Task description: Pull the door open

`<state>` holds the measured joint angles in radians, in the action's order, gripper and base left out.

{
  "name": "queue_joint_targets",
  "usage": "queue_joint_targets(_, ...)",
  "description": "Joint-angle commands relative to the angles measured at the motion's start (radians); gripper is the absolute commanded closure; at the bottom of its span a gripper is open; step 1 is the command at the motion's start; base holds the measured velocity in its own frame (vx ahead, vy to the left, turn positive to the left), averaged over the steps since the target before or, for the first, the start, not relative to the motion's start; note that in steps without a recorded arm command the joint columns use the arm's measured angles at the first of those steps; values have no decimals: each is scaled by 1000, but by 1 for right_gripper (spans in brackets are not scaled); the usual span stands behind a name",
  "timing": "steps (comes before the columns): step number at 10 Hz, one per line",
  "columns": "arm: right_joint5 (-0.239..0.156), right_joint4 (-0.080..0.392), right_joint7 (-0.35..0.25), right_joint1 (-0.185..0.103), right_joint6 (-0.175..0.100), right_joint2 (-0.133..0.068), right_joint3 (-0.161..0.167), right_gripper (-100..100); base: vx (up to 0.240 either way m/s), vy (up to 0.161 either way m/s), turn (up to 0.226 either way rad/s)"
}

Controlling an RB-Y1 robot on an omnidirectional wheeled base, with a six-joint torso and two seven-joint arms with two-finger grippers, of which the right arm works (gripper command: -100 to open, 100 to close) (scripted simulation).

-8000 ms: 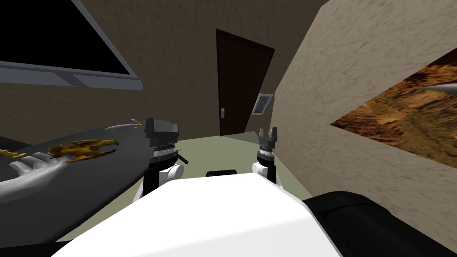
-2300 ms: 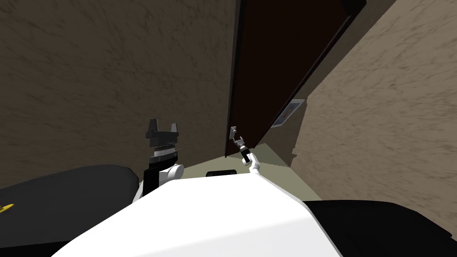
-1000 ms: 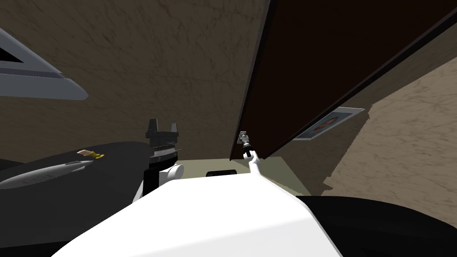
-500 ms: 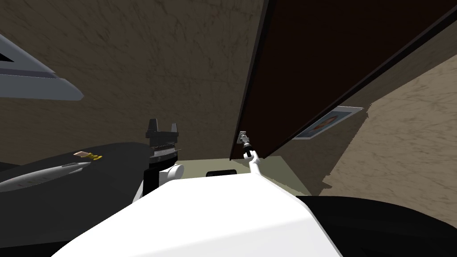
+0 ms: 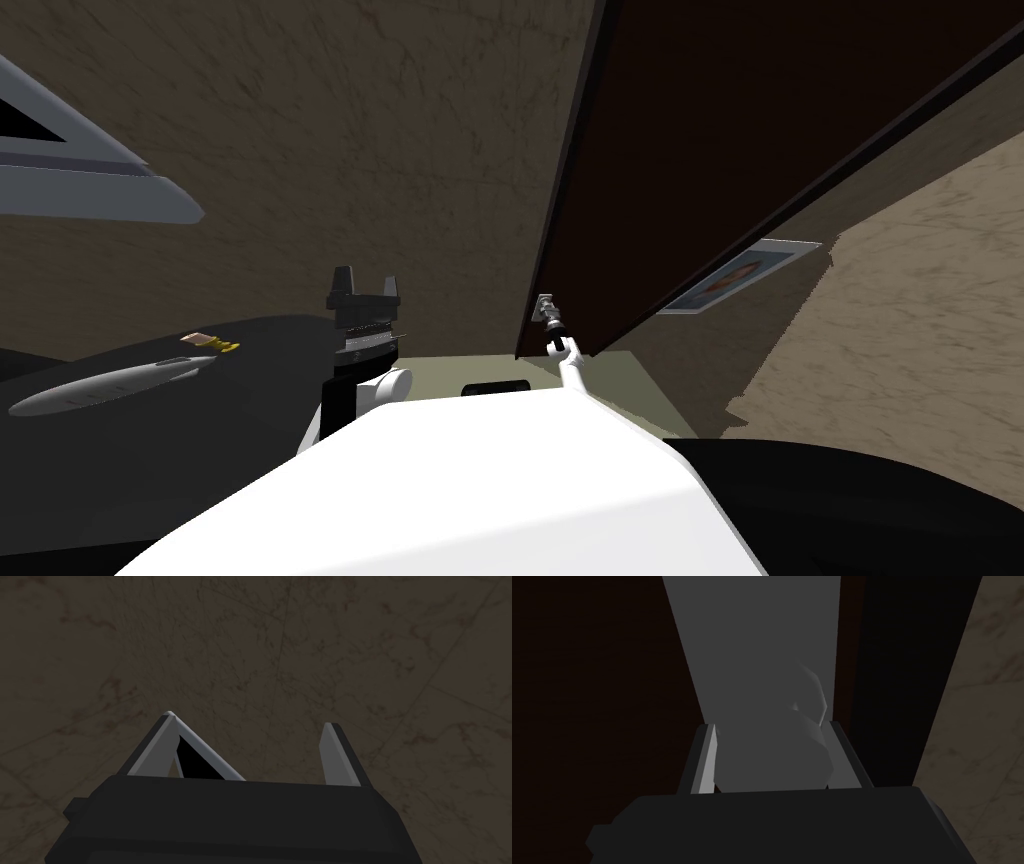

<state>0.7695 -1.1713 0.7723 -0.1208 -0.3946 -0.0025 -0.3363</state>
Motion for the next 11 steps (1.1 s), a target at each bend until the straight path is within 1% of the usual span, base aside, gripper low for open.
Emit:
queue_joint_targets(1,-20,8,-50,-3,-3,-1,9,100,-31,-9,61)
queue_joint_targets(3,-51,19,-103,-9,-5,-10,14,100,-35,-5,61)
queue_joint_targets(4,-51,19,-114,-9,-5,-10,14,100,-29,-4,30)
queue_joint_targets(6,-89,33,-177,-16,-8,-21,19,100,-38,-8,70)
queue_joint_targets(7,-89,33,-187,-16,-8,-21,19,100,-33,-10,36)
queue_joint_targets(9,-132,48,-252,-24,-10,-32,25,100,-34,-14,79)
queue_joint_targets(10,-132,48,-264,-24,-10,-32,25,100,-37,-11,29)
queue_joint_targets(11,-155,56,-298,-29,-12,-38,29,100,-44,-4,50)
